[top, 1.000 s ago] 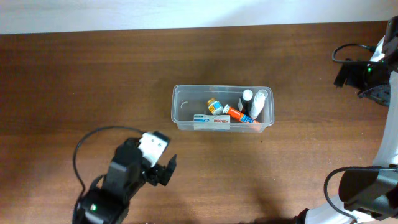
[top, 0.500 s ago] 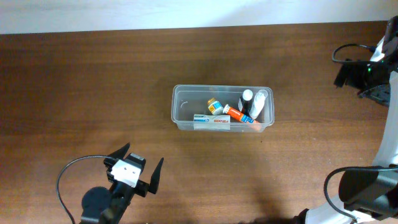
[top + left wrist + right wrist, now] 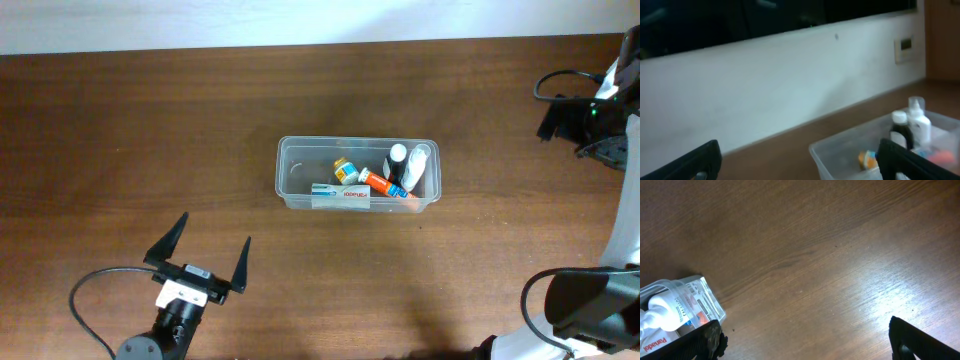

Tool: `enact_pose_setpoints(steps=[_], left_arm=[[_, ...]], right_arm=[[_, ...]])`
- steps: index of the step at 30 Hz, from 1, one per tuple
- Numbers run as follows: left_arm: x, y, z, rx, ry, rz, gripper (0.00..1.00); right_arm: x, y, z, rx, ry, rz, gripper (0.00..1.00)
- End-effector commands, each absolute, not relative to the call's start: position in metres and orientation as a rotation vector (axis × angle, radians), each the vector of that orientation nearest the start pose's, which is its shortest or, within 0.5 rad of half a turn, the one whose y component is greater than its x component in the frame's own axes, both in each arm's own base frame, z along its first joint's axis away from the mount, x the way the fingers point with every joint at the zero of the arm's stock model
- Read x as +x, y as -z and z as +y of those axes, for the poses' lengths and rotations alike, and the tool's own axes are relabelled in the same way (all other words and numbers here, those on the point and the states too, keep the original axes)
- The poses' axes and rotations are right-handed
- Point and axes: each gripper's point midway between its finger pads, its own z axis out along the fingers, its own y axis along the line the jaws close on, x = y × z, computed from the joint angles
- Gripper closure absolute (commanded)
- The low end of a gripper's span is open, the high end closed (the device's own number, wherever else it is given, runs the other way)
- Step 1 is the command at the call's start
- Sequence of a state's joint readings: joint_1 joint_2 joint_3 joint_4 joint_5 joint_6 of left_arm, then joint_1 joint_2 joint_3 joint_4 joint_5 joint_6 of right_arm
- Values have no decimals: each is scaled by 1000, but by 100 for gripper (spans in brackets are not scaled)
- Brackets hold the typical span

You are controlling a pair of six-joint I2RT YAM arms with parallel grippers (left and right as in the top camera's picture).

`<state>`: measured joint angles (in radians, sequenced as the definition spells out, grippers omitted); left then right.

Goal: Pack container

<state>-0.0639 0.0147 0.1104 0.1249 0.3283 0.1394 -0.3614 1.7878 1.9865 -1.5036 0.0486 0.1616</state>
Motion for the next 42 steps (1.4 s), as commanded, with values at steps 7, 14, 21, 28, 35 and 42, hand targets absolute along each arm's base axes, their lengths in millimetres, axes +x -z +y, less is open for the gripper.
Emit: enact_pose_setpoints(steps=[7, 14, 21, 28, 35, 42], left_arm=[[230, -218, -68, 415, 147, 1339, 1], [239, -163, -54, 350, 121, 1586, 1], [239, -163, -54, 349, 119, 1587, 1], [239, -163, -54, 349, 119, 1588, 0], [239, -163, -54, 349, 119, 1588, 1], [239, -163, -54, 349, 119, 1588, 0]], right_arm=[[342, -243, -143, 775, 122, 2768, 2], [342, -243, -143, 775, 122, 2768, 2], [342, -243, -143, 775, 122, 2768, 2], [342, -243, -143, 775, 122, 2768, 2], [342, -243, -143, 775, 122, 2768, 2], [342, -243, -143, 775, 122, 2768, 2]])
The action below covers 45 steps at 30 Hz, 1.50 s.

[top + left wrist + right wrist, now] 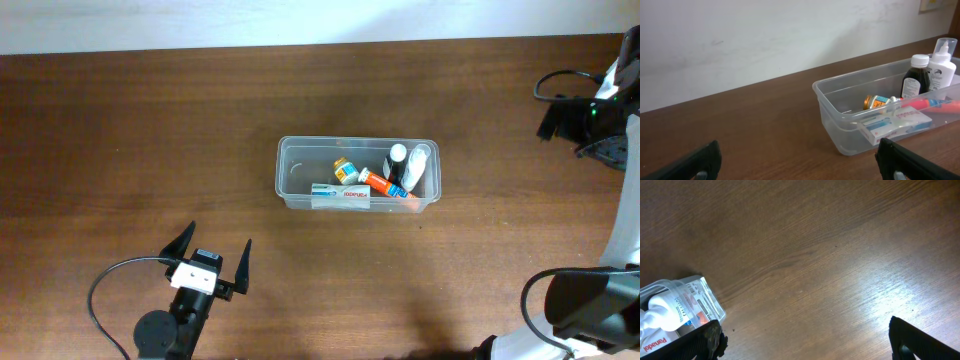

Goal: Pack container

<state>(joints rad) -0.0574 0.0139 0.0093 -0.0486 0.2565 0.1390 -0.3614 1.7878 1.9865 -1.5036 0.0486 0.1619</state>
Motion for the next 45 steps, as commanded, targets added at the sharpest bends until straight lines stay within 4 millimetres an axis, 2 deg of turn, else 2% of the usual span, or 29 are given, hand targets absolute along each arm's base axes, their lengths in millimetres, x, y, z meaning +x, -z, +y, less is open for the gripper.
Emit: enact_pose_setpoints(steps=[1, 6, 9, 12, 15, 18, 19, 22, 28, 31, 34, 45], left_arm=[[239, -163, -54, 349, 119, 1588, 1], [239, -163, -54, 349, 119, 1588, 1], [239, -163, -54, 349, 119, 1588, 1], [239, -163, -54, 349, 119, 1588, 1], [239, -163, -54, 349, 120, 1588, 1], [239, -163, -54, 349, 120, 1588, 1], [239, -163, -54, 349, 120, 1588, 1], [239, -163, -54, 349, 120, 1588, 1], [239, -163, -54, 349, 120, 1588, 1], [239, -163, -54, 349, 120, 1588, 1], [239, -163, -54, 349, 120, 1588, 1], [239, -163, -54, 349, 119, 1588, 0]], right_arm=[[342, -243, -143, 775, 121, 2768, 2], [342, -243, -142, 773, 121, 2767, 2], [340, -253, -139, 758, 123, 2742, 2], [333, -275, -128, 714, 123, 2686, 2], [322, -307, -110, 642, 118, 2604, 2], [301, -345, -95, 538, 182, 2500, 2], [287, -365, -83, 495, 174, 2437, 2], [258, -396, -66, 435, 153, 2327, 2], [200, -434, -50, 392, 112, 2111, 2], [187, -432, -39, 348, 53, 2032, 2], [183, -416, -28, 302, -3, 1959, 2], [214, -322, -1, 114, -151, 1672, 2]])
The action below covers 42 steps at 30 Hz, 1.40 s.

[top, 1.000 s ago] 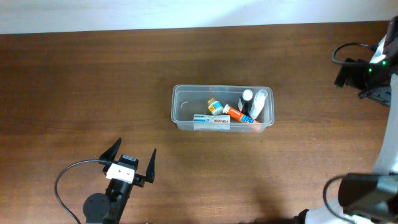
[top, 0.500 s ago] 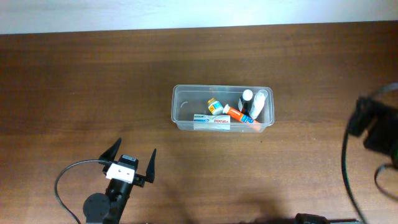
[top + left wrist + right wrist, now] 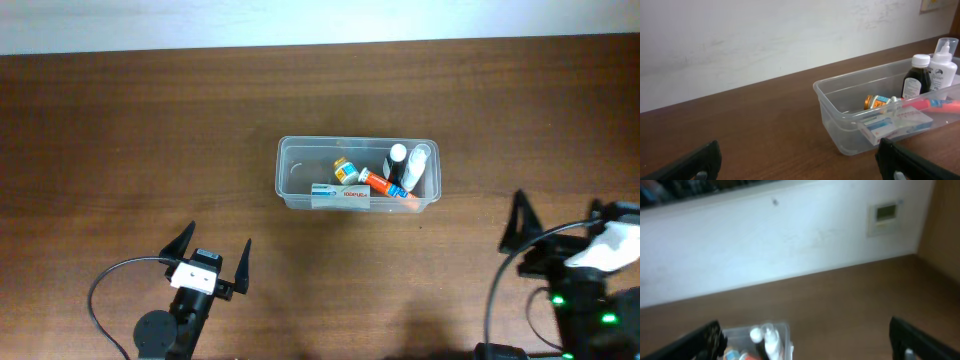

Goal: Pack container

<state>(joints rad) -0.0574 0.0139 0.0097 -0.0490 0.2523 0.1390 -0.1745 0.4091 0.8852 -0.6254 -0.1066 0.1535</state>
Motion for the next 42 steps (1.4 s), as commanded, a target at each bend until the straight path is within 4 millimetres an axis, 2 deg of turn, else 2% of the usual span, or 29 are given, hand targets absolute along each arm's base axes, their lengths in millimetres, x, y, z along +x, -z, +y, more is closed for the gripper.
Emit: enact_pose_setpoints(steps=[1, 9, 18, 22, 27, 34, 42], left_arm=[[239, -163, -54, 349, 120, 1588, 1], [239, -163, -54, 349, 120, 1588, 1], [239, -163, -54, 349, 119, 1588, 1], [239, -163, -54, 349, 120, 1588, 1], [239, -163, -54, 349, 119, 1588, 1], [239, -163, -54, 349, 120, 1588, 1], [239, -163, -54, 349, 120, 1588, 1]], right_arm=[[216, -316, 0, 100, -157, 1646, 2], [225, -277, 10, 26, -188, 1447, 2], [227, -272, 9, 5, -181, 1286, 2], [229, -266, 3, 42, -168, 1291, 2], [234, -250, -22, 231, -157, 1299, 2], [240, -229, -23, 240, -157, 1340, 2], [245, -189, -24, 271, -154, 1489, 2]])
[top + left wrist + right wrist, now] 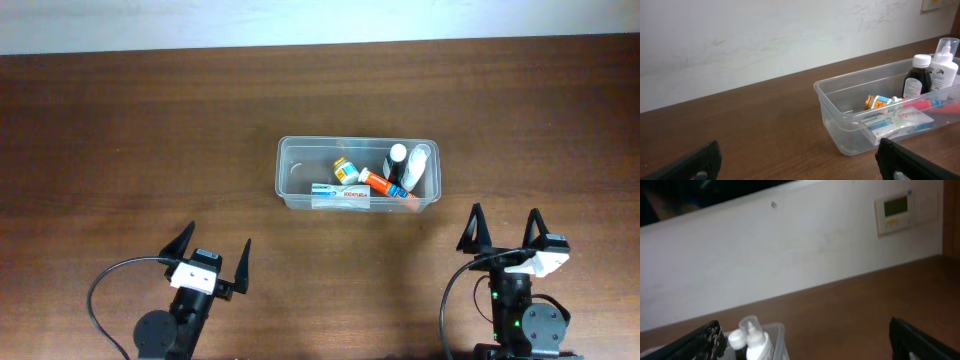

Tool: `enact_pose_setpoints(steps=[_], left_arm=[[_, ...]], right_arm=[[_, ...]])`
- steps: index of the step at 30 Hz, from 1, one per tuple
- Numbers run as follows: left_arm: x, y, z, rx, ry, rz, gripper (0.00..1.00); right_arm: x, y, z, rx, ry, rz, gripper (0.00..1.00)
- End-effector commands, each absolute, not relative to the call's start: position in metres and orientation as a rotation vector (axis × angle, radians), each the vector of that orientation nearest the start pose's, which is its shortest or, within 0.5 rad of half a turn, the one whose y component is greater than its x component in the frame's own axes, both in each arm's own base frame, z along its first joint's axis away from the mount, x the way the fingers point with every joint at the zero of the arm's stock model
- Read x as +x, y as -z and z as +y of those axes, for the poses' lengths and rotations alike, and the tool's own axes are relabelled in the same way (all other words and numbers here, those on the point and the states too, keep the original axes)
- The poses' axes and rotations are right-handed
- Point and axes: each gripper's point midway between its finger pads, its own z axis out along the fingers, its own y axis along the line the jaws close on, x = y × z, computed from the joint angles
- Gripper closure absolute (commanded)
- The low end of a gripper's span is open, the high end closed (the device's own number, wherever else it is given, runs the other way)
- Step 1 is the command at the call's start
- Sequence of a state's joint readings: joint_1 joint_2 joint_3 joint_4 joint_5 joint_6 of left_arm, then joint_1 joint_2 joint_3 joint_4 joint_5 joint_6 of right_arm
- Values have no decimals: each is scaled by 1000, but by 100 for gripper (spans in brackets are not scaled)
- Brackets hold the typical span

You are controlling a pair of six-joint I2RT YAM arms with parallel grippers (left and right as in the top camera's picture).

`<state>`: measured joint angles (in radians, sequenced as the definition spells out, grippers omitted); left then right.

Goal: Pack container

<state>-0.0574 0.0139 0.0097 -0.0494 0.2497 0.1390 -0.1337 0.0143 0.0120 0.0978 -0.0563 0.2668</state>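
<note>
A clear plastic container (290, 170) sits mid-table. It holds a white squeeze bottle (419, 167), a dark bottle with a white cap (397, 160), an orange tube (377, 181), a small orange-lidded jar (344, 170) and a white box (340, 196). The left wrist view shows the container (832, 107) with these items at the right. My left gripper (211, 257) stands open near the front left. My right gripper (505, 229) stands open near the front right, empty. In the right wrist view the white bottle (756, 340) shows at the bottom left.
A white wall (765, 35) runs behind the table's far edge, with a small wall panel (895, 212) on it. Bare brown wood (150, 130) surrounds the container on all sides.
My right gripper has moved a little left and closer to the front edge, still open. Its camera now looks slightly higher at the wall. The left gripper and the container have not moved.
At first my left gripper stood open at the front left and the right arm was at the far right edge. The left gripper then sat slightly nearer the container, facing it. Afterwards the right arm had come to the front right, where it stands now.
</note>
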Motion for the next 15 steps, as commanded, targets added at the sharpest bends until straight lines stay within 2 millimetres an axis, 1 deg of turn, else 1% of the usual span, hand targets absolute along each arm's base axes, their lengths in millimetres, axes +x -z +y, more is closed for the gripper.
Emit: enact_pose_setpoints(steps=[1, 5, 15], left_arm=[[239, -163, -54, 349, 120, 1588, 1], [239, -163, -54, 349, 120, 1588, 1], [239, -163, -54, 349, 120, 1588, 1]], right_arm=[[245, -183, -23, 275, -155, 1513, 2], [245, -157, -22, 292, -159, 1620, 2], [245, -157, -20, 282, -169, 1621, 2]])
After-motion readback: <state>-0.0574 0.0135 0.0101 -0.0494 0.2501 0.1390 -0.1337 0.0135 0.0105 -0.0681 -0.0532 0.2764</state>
